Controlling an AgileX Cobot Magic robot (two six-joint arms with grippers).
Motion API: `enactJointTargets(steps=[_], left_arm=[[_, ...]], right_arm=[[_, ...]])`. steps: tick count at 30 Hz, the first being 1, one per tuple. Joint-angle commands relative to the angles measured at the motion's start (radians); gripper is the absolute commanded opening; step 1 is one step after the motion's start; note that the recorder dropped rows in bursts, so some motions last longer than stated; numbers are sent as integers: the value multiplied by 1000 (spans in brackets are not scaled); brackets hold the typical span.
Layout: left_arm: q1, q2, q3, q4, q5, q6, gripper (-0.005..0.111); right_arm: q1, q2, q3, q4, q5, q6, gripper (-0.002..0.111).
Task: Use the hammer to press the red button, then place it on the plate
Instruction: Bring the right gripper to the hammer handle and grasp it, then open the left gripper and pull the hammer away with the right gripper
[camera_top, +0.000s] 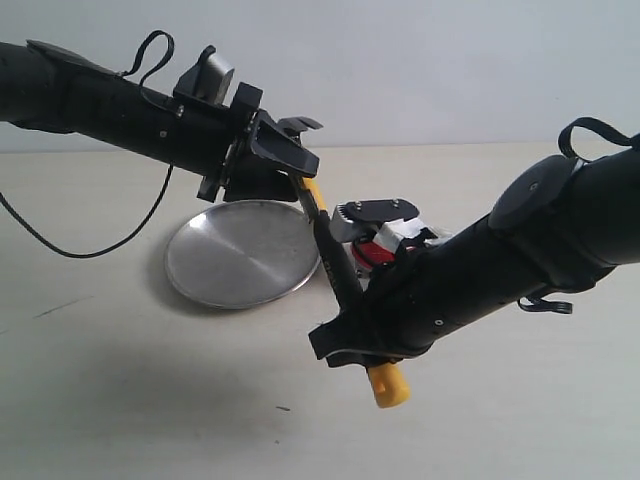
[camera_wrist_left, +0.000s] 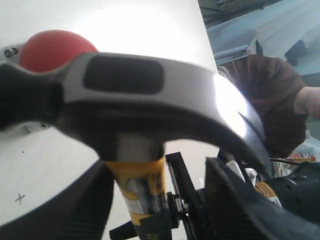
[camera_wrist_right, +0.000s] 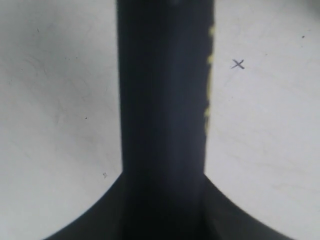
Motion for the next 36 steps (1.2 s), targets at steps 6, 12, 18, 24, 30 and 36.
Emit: enactJointTargets(steps=[6, 12, 18, 24, 30, 36], left_arm=[[-2, -24, -4, 18, 28, -10, 63], [-2, -24, -4, 59, 28, -25, 63], [-2, -45, -4, 95, 28, -38, 63], [3, -163, 1, 228, 28, -94, 63], [17, -324, 107, 341, 28, -87, 7], [75, -577, 415, 170, -94, 124, 1]], right_arm=[[0, -52, -7, 38, -70, -7, 0], [0, -88, -7, 70, -136, 4, 0], [0, -106, -7, 103, -196, 4, 0], [-7, -130, -7, 95, -237, 29, 0], [-98, -282, -1, -350, -110, 394, 0], [-152, -514, -1, -991, 156, 920, 0]])
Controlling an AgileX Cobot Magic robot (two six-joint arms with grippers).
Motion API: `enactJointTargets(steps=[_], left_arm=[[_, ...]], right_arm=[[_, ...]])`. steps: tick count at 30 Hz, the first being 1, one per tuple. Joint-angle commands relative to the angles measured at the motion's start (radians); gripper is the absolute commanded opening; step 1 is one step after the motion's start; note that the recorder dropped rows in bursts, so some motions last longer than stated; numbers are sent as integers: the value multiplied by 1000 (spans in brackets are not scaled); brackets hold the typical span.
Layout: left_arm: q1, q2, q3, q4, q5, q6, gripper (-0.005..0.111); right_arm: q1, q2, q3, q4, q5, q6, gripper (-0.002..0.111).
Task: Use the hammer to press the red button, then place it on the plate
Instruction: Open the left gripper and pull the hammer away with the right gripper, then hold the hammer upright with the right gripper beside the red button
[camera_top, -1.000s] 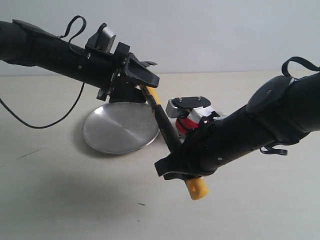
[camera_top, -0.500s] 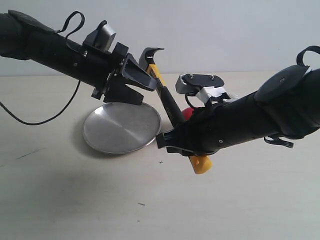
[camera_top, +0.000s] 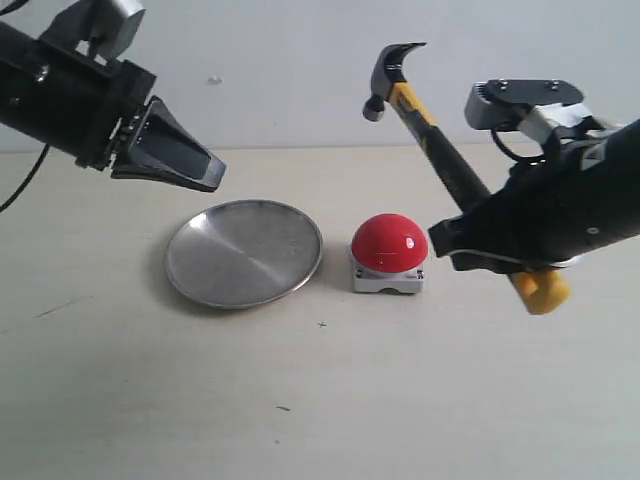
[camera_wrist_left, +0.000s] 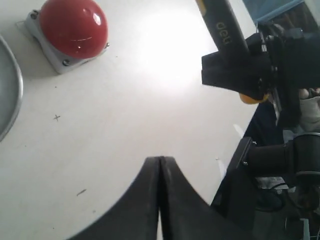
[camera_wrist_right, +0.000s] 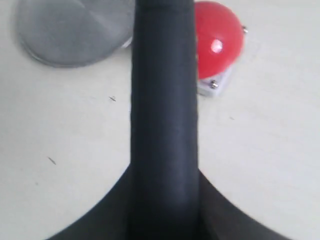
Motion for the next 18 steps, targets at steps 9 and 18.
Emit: enactJointTargets(steps=[9, 18], left_arm=[[25, -654, 622, -183, -698, 212, 0], [27, -1272, 950, -178, -912, 66, 0]], right_arm=[[-8, -244, 73, -252, 130, 162, 0], [-11, -234, 83, -287, 245, 164, 0]])
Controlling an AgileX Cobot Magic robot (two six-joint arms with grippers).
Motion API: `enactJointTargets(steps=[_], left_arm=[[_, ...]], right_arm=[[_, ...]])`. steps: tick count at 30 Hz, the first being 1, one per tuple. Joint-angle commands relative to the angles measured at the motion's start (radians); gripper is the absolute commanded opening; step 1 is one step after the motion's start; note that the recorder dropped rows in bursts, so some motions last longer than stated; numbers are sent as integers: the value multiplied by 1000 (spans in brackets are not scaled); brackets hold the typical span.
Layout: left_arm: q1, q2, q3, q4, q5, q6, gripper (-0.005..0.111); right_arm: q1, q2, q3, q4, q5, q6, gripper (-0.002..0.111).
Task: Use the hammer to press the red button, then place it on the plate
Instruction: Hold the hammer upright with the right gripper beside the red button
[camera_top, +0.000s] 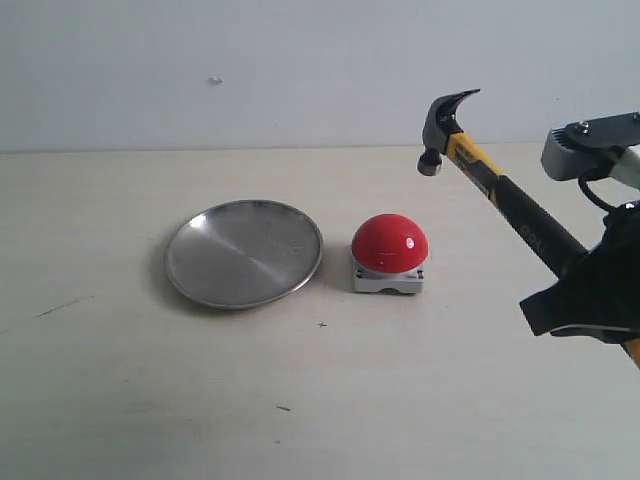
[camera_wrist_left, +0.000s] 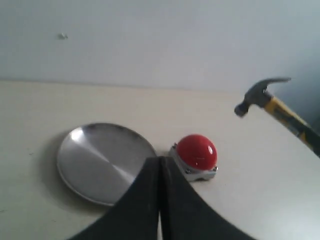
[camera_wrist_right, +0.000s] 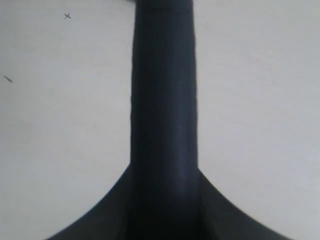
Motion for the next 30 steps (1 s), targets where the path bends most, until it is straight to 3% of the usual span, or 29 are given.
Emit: enactJointTargets(steps=[1, 8, 13, 20, 30], left_arm=[[6, -244, 133, 1, -84, -65, 0], [6, -496, 247, 223, -76, -298, 0], [6, -550, 308, 217, -178, -326, 0], [6, -550, 421, 219, -410, -326, 0], [6, -550, 421, 220, -370, -309, 0]], right_arm=[[-9, -9, -8, -35, 0, -2, 0], [-6, -11, -6, -15, 17, -11, 0], [-6, 5, 34, 115, -83, -113, 0], [-6, 73, 34, 120, -137, -137, 0], [-6, 111, 35, 120, -254, -137, 0]])
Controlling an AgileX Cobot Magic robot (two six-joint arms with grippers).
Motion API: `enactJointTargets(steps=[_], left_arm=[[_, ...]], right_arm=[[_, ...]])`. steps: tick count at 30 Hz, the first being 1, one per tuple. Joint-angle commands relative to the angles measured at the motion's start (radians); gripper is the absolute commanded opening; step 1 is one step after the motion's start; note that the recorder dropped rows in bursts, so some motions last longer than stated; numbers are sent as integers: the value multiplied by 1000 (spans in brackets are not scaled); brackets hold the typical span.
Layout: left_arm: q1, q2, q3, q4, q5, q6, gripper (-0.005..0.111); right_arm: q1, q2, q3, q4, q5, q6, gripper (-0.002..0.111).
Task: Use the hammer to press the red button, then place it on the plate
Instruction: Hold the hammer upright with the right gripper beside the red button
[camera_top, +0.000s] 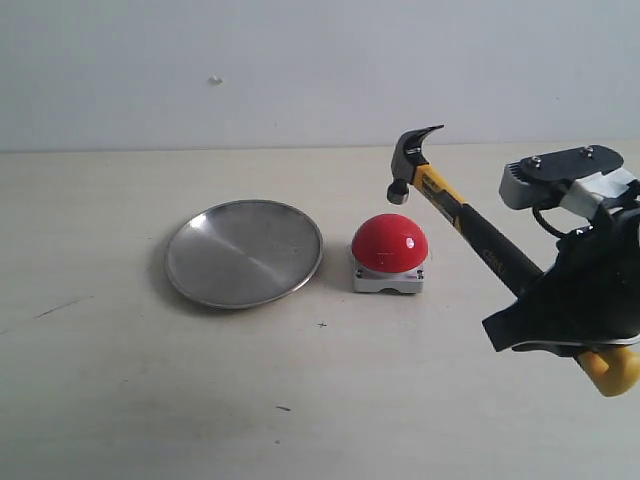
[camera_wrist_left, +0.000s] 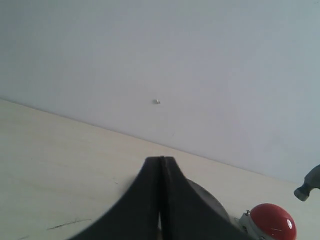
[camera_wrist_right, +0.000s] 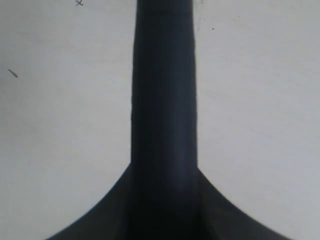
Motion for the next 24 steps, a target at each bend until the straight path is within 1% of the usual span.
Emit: enactJointTargets(steps=[1, 5, 8, 13, 17, 24], left_arm=[[0, -6, 2, 0, 9, 5, 0], [0, -6, 2, 0, 9, 5, 0], [0, -6, 2, 0, 9, 5, 0], [0, -6, 2, 0, 9, 7, 0], [0, -6, 2, 0, 9, 7, 0], [0, -6, 2, 0, 9, 7, 0]], right_arm=[[-4, -4, -6, 10, -141, -12, 0], [-4, 2, -6, 10, -183, -12, 0], [-4, 33, -11, -5, -176, -19, 0], [-4, 98, -64, -48, -125, -10, 0], [-4, 129, -138, -51, -12, -10, 0], [-4, 138, -148, -58, 13, -12, 0]])
